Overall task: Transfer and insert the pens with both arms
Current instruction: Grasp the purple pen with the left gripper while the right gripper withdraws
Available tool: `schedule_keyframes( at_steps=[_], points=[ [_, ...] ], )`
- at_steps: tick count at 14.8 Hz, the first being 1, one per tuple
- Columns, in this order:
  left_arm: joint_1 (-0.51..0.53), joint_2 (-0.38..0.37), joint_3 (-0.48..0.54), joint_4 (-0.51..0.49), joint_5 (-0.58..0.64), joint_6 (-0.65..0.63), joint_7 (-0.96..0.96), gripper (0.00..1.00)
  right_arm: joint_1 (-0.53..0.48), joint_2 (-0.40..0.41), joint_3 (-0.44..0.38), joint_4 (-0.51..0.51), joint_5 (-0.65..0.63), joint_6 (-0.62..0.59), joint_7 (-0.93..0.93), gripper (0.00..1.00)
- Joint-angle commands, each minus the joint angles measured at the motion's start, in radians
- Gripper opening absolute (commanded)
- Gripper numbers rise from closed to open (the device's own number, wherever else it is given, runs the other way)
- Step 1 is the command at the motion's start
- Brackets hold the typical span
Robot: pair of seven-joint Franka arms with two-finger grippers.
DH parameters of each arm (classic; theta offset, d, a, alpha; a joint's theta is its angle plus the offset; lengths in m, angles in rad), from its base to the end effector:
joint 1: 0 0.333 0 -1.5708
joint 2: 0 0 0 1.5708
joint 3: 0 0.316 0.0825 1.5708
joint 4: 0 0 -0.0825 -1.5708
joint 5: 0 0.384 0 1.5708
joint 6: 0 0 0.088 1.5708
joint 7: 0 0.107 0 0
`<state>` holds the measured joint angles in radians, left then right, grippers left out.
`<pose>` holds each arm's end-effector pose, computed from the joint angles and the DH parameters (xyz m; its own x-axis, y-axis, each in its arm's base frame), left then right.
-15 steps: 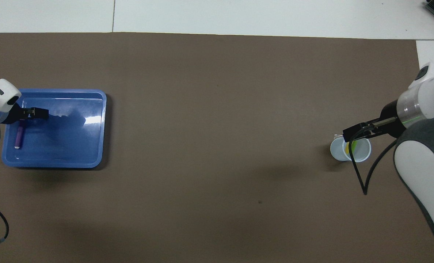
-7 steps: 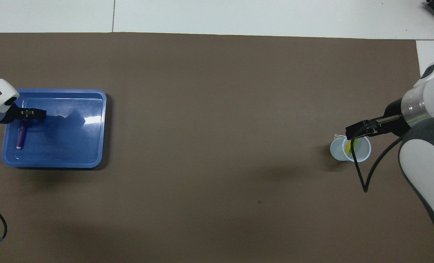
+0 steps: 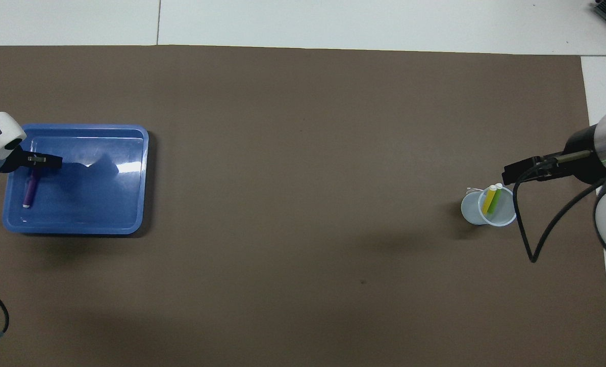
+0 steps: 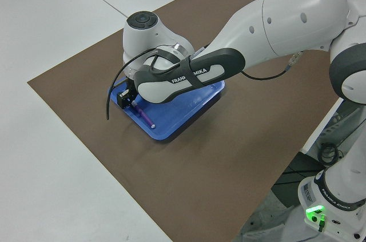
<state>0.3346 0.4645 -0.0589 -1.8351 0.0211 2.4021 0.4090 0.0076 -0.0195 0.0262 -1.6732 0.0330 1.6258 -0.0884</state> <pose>0.6297 0.1813 0.2874 0.9851 -0.1410 0.0990 -0.1385 -0.9899 -0.0313 0.5504 0.0221 0.5916 0.9925 0.1200 -0.0250 0.1191 -0.9923 -0.0347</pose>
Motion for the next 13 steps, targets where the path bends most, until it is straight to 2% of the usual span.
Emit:
schedule_keyframes(
  at_steps=[1, 2, 8, 9, 10, 11, 13],
  points=[
    [0.014, 0.02, -0.001, 0.007, 0.02, 0.0, 0.04, 0.11, -0.003, 0.015, 0.003, 0.029, 0.01, -0.027, 0.019, 1.0],
    [0.014, 0.02, -0.001, 0.007, 0.02, 0.0, 0.045, 0.0, -0.003, 0.015, 0.003, 0.029, 0.008, -0.026, 0.021, 1.0],
    [0.014, 0.022, -0.002, 0.008, 0.017, 0.008, 0.039, 0.0, -0.001, 0.015, 0.003, 0.026, -0.011, -0.023, 0.033, 1.0],
    [0.014, 0.022, -0.002, 0.01, 0.016, 0.014, 0.037, 0.54, -0.001, 0.015, 0.003, 0.027, -0.013, -0.024, 0.041, 1.0],
    [0.014, 0.023, -0.002, 0.016, 0.016, 0.012, 0.034, 0.69, -0.001, 0.015, 0.003, 0.027, -0.013, -0.024, 0.042, 1.0],
    [0.015, 0.023, -0.002, 0.029, 0.016, -0.003, 0.037, 0.76, -0.001, 0.015, 0.003, 0.026, -0.013, -0.024, 0.042, 1.0],
    [0.032, 0.022, -0.002, 0.059, 0.019, -0.055, 0.04, 0.8, -0.001, 0.015, 0.003, 0.026, -0.013, -0.024, 0.042, 1.0]
  ],
)
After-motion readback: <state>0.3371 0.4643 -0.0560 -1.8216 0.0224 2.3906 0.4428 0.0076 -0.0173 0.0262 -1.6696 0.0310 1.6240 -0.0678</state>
